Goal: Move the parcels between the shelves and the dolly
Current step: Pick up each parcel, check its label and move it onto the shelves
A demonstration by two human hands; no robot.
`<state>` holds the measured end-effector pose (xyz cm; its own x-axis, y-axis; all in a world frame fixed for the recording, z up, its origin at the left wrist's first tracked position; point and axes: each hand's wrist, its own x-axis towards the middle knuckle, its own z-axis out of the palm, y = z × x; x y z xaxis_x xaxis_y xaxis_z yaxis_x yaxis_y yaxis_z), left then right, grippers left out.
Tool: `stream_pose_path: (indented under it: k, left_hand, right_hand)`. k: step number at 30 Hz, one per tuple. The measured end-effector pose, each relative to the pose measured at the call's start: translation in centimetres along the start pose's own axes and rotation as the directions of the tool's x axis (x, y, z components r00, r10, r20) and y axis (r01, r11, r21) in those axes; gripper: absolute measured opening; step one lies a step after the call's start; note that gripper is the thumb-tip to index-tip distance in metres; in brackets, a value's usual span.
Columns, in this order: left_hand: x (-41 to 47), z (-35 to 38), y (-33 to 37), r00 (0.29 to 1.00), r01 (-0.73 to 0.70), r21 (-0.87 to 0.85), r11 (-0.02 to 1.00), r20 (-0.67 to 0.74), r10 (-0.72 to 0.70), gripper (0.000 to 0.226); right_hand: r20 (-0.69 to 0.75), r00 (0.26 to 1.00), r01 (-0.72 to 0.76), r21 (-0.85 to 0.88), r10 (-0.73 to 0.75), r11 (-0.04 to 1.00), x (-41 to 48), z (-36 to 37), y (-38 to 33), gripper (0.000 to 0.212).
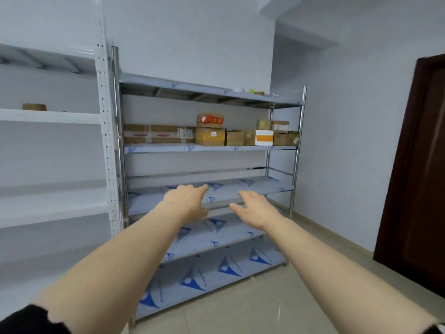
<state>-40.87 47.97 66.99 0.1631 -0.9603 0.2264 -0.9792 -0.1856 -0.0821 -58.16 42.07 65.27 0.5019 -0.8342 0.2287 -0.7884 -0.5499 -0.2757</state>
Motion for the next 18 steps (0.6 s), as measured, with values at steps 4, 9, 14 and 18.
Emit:
stream_pose_path:
  k: [4,9,14,18]
  left_hand:
    - [11.4,-1.9,-3.0,0.998,0.006,0.001,1.0,-0.064,-0.006,0.066]
    - [24.3,-2.4,-4.9,0.993,0.019,0.053,0.998,-0.115,-0.013,0.064]
    - [36.2,-1.8,-6.1,0.982,0.088,0.102,0.991,-0.175,-0.069,0.064]
    - [46.3,-0.6,-6.1,0.967,0.147,0.088,0.985,-0.221,-0.125,0.058]
  right_hand:
    - [-0.035,0.999,0.015,0.062,-0.013,0.998,11.3,-1.5,0.7,0.058]
    - [-0.064,0.997,0.04,0.12,-0.032,0.992,24.0,-2.4,4.0,0.059]
    - [-0.113,0.989,0.115,0.168,-0.097,0.979,37.3,-2.5,8.4,0.059]
    - [-0.181,0.968,0.2,0.149,-0.172,0.968,48.9,-2.5,12.0,0.054]
